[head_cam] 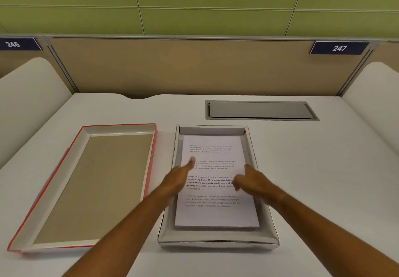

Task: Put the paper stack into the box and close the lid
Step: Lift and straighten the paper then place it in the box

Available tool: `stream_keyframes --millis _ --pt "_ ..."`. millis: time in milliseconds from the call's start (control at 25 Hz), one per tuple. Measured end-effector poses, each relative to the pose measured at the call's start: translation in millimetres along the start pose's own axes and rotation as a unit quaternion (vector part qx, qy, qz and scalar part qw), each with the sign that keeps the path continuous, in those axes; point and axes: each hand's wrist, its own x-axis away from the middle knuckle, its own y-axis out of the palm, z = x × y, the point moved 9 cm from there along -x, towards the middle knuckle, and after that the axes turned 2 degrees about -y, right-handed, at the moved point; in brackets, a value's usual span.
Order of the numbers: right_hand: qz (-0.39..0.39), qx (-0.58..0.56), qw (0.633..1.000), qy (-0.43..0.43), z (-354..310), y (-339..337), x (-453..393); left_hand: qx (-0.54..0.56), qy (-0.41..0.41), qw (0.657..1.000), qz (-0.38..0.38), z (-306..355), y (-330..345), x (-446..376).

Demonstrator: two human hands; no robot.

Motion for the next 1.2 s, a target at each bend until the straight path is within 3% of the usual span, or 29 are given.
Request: stream_keyframes --millis 120,280,480,960,1080,1200 --pt "0.023 -0.141 0.986 0.087 11 -8 -22 0.146 -0.005 0.989 -0.009 17 -1 -12" --pt "-0.009 -0.235 0.965 0.120 11 -8 -28 0.181 -0.050 0.982 0.021 17 -7 -23" --pt "-0.021 -0.242 0.965 0.101 13 -12 -30 0.206 -0.087 0.975 0.010 12 -8 -27" --pt "-0.011 -0.249 0.963 0.098 10 -8 -31 0.222 -0.064 0.973 -0.013 16 -6 -20" --pt "0.015 -0.237 0.968 0.084 3 -9 -29 0.206 -0.046 0.977 -0.026 19 -5 -17" --pt "0.072 -0.151 0.983 0.076 -3 -13 -22 0.200 -0.004 0.979 -0.041 26 -5 -8"
